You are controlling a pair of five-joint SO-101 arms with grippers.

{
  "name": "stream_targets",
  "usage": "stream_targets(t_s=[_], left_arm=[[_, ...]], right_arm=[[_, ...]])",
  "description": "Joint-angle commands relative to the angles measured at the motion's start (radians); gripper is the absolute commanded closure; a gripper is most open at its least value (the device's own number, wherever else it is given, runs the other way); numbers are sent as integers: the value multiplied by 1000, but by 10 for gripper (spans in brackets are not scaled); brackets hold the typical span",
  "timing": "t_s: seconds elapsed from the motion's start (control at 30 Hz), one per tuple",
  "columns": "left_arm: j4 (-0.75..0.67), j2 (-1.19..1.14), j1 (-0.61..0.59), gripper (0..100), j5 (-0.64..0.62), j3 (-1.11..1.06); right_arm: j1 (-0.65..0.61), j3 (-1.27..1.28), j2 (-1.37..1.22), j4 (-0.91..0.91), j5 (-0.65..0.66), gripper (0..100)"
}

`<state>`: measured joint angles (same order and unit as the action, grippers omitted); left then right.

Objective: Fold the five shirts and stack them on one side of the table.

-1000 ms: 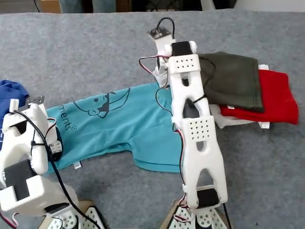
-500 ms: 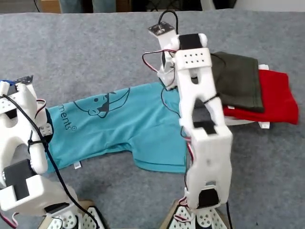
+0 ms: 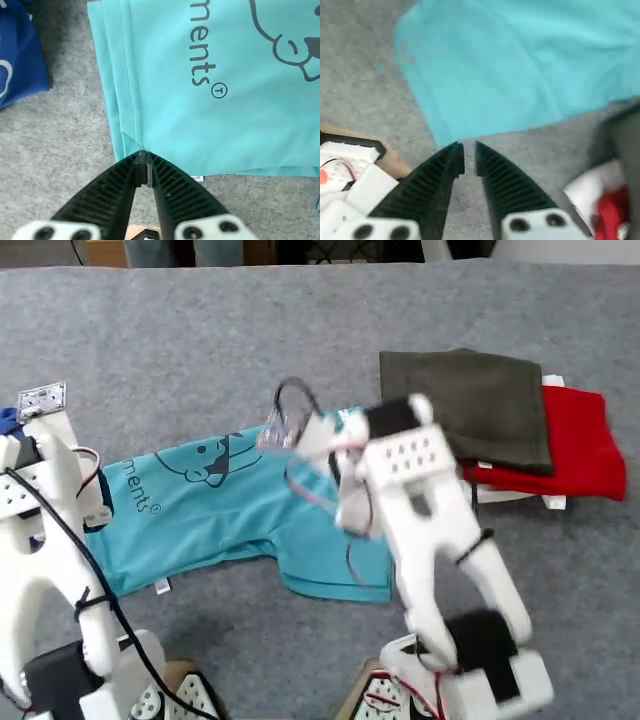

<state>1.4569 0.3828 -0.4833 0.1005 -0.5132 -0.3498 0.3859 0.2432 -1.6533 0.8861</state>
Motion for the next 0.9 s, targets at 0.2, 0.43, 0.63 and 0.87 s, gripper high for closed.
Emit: stream_targets(t_s=[0.2, 0.43, 0.63, 0.87], left_arm=[[-6, 35, 7, 967, 3, -38], [-5, 35, 7, 967, 3, -38], [-5, 35, 7, 967, 2, -38], [0, 35, 5, 968, 2, -39]], right_arm=[[-299, 559, 377, 170, 57, 835], [-310, 697, 395, 376, 46, 835], [-310, 699, 355, 479, 49, 815], [-308, 694, 143, 588, 51, 755]])
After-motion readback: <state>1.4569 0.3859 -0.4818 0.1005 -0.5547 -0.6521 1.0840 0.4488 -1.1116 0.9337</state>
